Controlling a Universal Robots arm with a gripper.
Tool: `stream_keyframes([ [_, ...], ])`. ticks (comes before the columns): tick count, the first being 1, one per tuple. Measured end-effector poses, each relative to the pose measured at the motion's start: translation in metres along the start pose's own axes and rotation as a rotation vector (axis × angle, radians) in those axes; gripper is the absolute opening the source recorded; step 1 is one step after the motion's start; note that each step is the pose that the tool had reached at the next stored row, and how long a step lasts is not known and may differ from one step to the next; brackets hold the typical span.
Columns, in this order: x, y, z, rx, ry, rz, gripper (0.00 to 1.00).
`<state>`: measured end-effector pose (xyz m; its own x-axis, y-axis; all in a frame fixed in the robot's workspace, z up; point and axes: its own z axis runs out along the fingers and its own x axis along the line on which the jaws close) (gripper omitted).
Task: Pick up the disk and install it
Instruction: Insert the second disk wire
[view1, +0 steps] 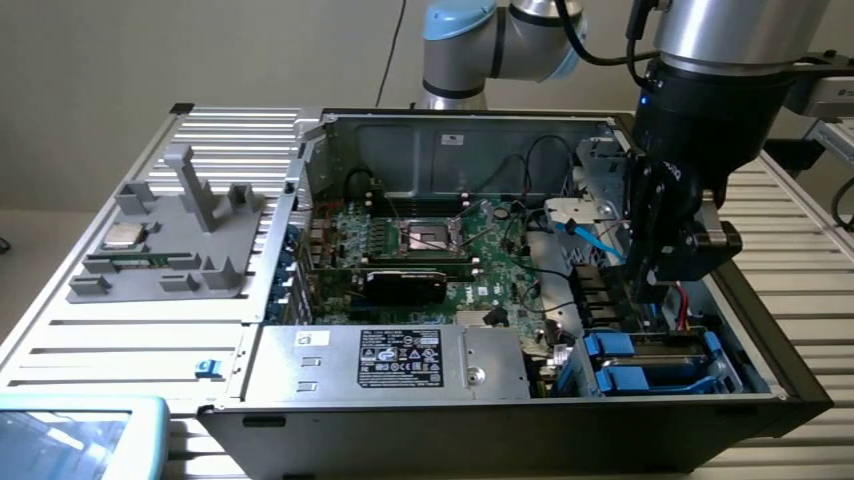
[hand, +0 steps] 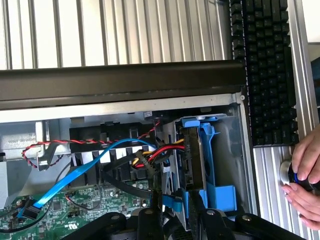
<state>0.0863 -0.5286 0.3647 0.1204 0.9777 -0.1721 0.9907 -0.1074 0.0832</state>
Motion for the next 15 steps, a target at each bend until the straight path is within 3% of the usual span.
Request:
stream_keyframes([
  [4,0.0000,-0.0003,0.0000,-0.0005,-0.0036,0.000,0.34],
  [10,-0.0001,-0.0010,-0.0001,-0.0024,-0.0213,-0.001,0.34],
  [15,-0.0001,-0.0010,-0.0001,-0.0026,-0.0247,0.001,0.32],
])
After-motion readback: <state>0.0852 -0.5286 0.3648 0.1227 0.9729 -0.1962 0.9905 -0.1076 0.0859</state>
